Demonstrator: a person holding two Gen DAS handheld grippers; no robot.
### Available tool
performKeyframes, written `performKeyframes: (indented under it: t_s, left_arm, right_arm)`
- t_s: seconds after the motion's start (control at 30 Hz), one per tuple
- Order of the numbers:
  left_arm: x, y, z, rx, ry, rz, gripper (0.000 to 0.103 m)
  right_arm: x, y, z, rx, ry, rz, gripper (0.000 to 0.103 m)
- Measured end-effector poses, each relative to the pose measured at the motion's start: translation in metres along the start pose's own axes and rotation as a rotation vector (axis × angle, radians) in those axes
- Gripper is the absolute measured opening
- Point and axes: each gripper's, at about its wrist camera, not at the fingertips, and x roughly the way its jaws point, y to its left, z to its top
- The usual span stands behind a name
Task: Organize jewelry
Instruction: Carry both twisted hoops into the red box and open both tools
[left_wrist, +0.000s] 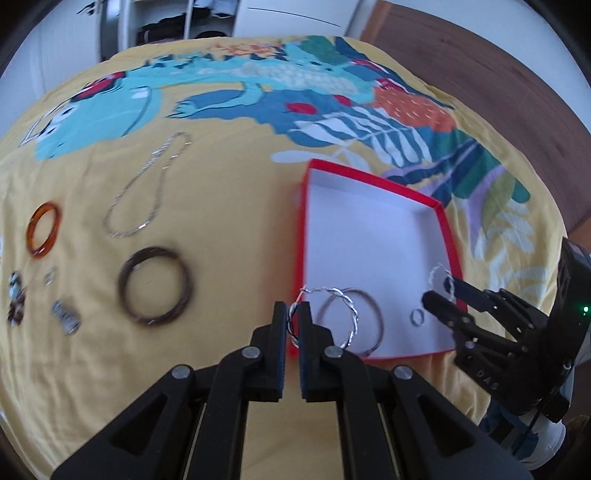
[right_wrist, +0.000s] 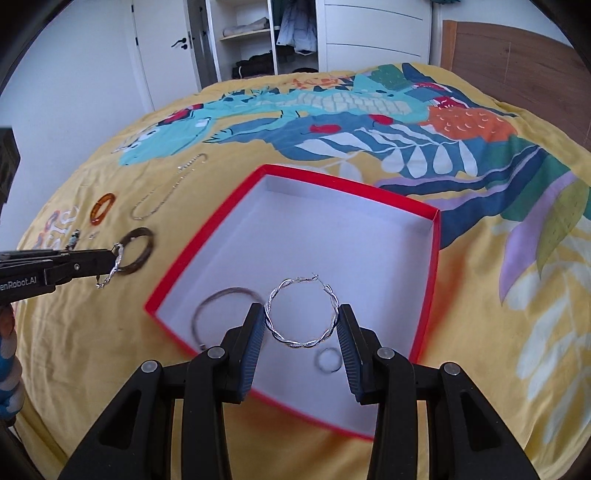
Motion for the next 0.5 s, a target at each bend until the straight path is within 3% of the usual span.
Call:
performKeyframes:
  t_s: [0.27,0.5]
  left_arm:
    - [0.058,-0.034,0.018,0.042,0.074,0.0,0.005]
    - [0.09,-0.035,0.023,0.047,0.11,0.065,0.005]
  right_arm:
    - [0.04,-0.018,0.011,-0.062,0.074,0.016,0.04]
    - [0.062,-0.023,0.012,-0.106,0.111,0.011,0.04]
